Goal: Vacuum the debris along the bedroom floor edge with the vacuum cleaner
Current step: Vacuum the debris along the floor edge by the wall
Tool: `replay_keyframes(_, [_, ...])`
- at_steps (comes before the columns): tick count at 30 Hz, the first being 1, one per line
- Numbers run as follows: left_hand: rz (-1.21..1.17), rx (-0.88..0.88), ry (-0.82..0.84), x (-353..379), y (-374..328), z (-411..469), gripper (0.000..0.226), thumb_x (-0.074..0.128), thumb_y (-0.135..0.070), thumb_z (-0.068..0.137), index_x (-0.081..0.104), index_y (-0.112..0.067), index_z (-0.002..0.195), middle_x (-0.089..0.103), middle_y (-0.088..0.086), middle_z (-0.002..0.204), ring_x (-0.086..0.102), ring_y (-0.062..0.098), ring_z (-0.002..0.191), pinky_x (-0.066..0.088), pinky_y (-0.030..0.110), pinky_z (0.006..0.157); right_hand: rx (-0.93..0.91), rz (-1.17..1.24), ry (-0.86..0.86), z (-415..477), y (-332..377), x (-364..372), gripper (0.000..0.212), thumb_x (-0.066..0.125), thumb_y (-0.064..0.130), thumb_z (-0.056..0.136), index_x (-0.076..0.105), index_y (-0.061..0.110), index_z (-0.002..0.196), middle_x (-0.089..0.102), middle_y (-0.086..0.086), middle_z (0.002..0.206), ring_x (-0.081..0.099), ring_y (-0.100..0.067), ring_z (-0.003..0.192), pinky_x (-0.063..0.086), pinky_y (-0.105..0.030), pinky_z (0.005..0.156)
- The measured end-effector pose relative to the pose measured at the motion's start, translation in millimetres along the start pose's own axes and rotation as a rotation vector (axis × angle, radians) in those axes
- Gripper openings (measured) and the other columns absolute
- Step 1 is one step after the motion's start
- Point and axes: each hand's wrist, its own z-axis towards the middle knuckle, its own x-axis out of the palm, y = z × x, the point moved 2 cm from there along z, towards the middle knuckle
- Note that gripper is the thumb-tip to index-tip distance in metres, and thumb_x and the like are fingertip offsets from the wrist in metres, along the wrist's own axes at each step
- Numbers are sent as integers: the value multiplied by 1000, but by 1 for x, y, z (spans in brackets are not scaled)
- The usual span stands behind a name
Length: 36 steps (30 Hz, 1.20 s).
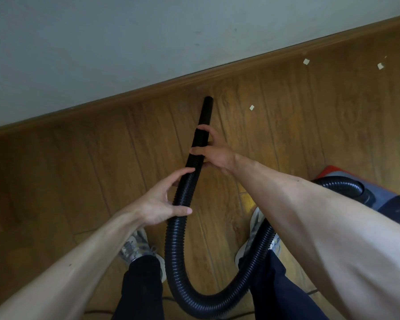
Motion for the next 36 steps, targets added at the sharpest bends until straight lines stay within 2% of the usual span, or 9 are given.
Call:
replay_keyframes(2, [16, -11, 4, 6, -5, 2, 86, 77, -1, 79, 40, -55, 135, 42, -5, 133, 56, 20, 117, 57, 35, 90, 7, 10, -16, -5, -1, -7, 69, 72, 2, 84, 44, 37, 136, 52, -11, 128, 61, -29, 108, 62, -37, 71])
replay_keyframes(5, [-6, -24, 12, 17, -11, 6, 84, 76, 1, 80, 42, -54, 135, 42, -6, 131, 62, 22, 107, 59, 31, 82, 11, 19, -32, -12, -3, -21, 68, 70, 1, 86, 43, 36, 138, 51, -10, 129, 61, -26, 107, 61, -33, 68])
replay_keyframes(11, [53, -53, 27, 35, -22, 15, 84, 74, 3, 80, 43, -54, 134, 44, -8, 128, 58, 16, 101, 58, 26, 81, 25, 28, -37, -24, -11, -45, 67, 68, 3, 87, 42, 36, 139, 48, -10, 132, 61, -29, 109, 62, -38, 75])
replay_keyframes(15, [105, -64, 35, 45, -32, 22, 84, 74, 3, 81, 42, -52, 135, 43, -9, 128, 60, 15, 96, 58, 25, 78, 25, 41, -57, -29, -10, -60, 65, 68, 3, 87, 43, 36, 138, 49, -9, 129, 62, -27, 105, 61, -33, 68])
replay_keyframes(19, [156, -72, 58, 52, -41, 31, 84, 75, -1, 81, 41, -55, 134, 42, -8, 132, 59, 15, 100, 57, 30, 85, 20, 65, -74, -31, -8, -75, 66, 69, 2, 86, 43, 37, 136, 51, -11, 128, 63, -27, 104, 61, -33, 67])
replay_keyframes(22, [160, -70, 67, 58, -48, 39, 84, 75, 0, 81, 41, -56, 133, 42, -7, 131, 57, 14, 96, 57, 27, 81, 27, 82, -83, -32, -6, -87, 68, 69, 2, 86, 41, 35, 139, 50, -9, 127, 61, -28, 106, 62, -40, 73])
replay_keyframes(26, [185, -68, 62, 67, -56, 49, 84, 75, 1, 80, 41, -56, 132, 42, -8, 133, 51, 16, 112, 52, 39, 99, 26, 88, -92, -33, -2, -102, 69, 68, 2, 87, 40, 35, 140, 50, -5, 123, 60, -26, 106, 61, -40, 77])
replay_keyframes(31, [207, -45, 43, 77, -68, 64, 84, 76, 1, 80, 41, -52, 135, 42, -20, 129, 43, 11, 124, 44, 41, 108, 30, 95, -107, -33, 7, -119, 69, 68, 3, 87, 39, 38, 139, 50, -1, 120, 61, -25, 107, 61, -44, 80])
replay_keyframes(36, [189, -48, 24, 85, -81, 76, 82, 71, 6, 82, 43, -48, 136, 43, -13, 134, 47, 12, 121, 47, 37, 105, 48, 109, -134, -30, 17, -134, 70, 64, 0, 89, 34, 37, 141, 47, 0, 121, 59, -23, 107, 61, -35, 73])
